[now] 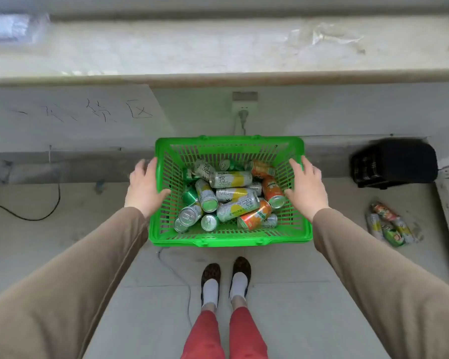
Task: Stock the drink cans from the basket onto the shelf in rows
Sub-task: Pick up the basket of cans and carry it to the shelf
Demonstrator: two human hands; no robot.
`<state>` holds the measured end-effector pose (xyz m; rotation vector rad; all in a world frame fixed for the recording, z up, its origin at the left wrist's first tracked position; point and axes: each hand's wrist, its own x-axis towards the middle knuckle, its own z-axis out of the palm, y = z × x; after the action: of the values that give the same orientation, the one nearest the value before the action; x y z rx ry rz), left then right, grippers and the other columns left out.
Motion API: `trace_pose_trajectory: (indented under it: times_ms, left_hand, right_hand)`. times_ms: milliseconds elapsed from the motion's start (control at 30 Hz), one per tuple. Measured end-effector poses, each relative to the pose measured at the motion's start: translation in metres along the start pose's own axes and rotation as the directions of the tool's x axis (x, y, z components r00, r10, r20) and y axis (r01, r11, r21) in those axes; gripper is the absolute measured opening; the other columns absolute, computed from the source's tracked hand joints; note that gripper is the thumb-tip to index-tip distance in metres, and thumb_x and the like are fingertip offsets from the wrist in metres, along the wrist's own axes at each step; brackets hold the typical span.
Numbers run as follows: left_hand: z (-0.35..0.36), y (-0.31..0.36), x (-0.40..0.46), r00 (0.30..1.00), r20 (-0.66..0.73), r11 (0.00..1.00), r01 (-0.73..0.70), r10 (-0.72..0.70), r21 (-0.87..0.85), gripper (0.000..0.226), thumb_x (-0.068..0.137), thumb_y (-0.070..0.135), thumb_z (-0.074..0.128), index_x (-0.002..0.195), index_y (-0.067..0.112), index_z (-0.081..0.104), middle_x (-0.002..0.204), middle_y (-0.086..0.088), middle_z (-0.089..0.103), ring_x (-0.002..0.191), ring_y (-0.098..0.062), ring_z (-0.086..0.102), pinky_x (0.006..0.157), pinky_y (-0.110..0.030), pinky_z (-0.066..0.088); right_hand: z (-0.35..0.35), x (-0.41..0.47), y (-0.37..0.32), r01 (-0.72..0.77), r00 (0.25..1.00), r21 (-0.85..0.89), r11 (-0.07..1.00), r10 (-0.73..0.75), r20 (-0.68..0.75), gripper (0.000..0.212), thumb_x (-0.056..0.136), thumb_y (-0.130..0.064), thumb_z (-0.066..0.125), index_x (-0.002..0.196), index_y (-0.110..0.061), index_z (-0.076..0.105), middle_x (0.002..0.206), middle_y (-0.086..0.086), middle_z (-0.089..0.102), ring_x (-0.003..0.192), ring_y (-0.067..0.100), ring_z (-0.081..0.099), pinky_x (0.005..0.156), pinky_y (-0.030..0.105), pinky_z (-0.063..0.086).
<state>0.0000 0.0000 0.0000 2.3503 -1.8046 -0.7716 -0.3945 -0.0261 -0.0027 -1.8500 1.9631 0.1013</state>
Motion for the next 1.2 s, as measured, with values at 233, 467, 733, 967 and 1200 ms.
trace_pose_trajectory:
  times_ms: [233, 467, 733, 967, 1200]
  left_hand:
    - [0.02, -0.019, 0.017, 0.975, 0.132, 0.979, 0.191, -0.18, -0.076, 0.108, 0.082, 0.021, 0.077, 0.156, 0.01, -0.001, 0.144, -0.024, 0.046, 0.129, -0.039, 0.049, 0.102, -0.046, 0.043]
    - [0.03, -0.023, 0.031, 0.95, 0.152, 0.96, 0.281, -0.274, -0.022, 0.058, 0.083, 0.012, 0.074, 0.127, 0.0, 0.039, 0.122, -0.025, 0.061, 0.11, -0.042, 0.059, 0.088, -0.043, 0.047]
    - [0.029, -0.001, 0.015, 0.966, 0.09, 0.97, 0.241, -0.242, 0.022, 0.036, 0.084, 0.01, 0.069, 0.111, 0.0, 0.046, 0.113, -0.027, 0.061, 0.104, -0.044, 0.06, 0.083, -0.043, 0.045]
    - [0.035, 0.081, -0.015, 0.992, 0.115, 0.996, 0.032, -0.042, 0.081, 0.03, 0.081, 0.011, 0.069, 0.101, 0.004, 0.047, 0.105, -0.026, 0.063, 0.097, -0.043, 0.061, 0.08, -0.044, 0.048]
    - [0.105, 0.232, -0.064, 0.947, 0.252, 0.969, -0.23, 0.201, 0.091, 0.033, 0.081, 0.007, 0.066, 0.104, 0.007, 0.042, 0.104, -0.028, 0.063, 0.098, -0.044, 0.061, 0.08, -0.044, 0.047]
  right_hand:
    - [0.026, 0.005, 0.019, -0.205, 0.975, 0.016, 0.979, 0.203, 0.091, 0.1, 0.084, 0.017, 0.043, 0.162, -0.033, 0.003, 0.168, 0.017, 0.006, 0.114, 0.047, 0.057, 0.088, 0.047, 0.051]
    - [0.032, 0.011, 0.031, -0.215, 0.973, 0.027, 0.976, 0.212, 0.09, 0.097, 0.09, 0.014, 0.035, 0.161, -0.038, -0.004, 0.124, 0.027, 0.048, 0.078, 0.037, 0.051, 0.075, 0.042, 0.045]
    - [0.024, -0.027, 0.048, -0.236, 0.97, 0.045, 0.971, 0.232, 0.075, 0.102, 0.088, 0.015, 0.038, 0.159, -0.041, -0.008, 0.114, 0.022, 0.048, 0.064, 0.031, 0.048, 0.066, 0.04, 0.043]
    - [0.02, -0.124, 0.128, -0.394, 0.919, 0.188, 0.9, 0.386, 0.075, 0.097, 0.091, 0.003, 0.047, 0.159, -0.034, -0.012, 0.115, 0.023, 0.052, 0.094, 0.043, 0.061, 0.077, 0.044, 0.047]
    - [0.029, -0.249, 0.259, -0.604, 0.791, 0.309, 0.735, 0.599, 0.122, 0.1, 0.093, 0.006, 0.048, 0.158, -0.034, -0.016, 0.115, 0.024, 0.058, 0.085, 0.035, 0.062, 0.072, 0.04, 0.046]
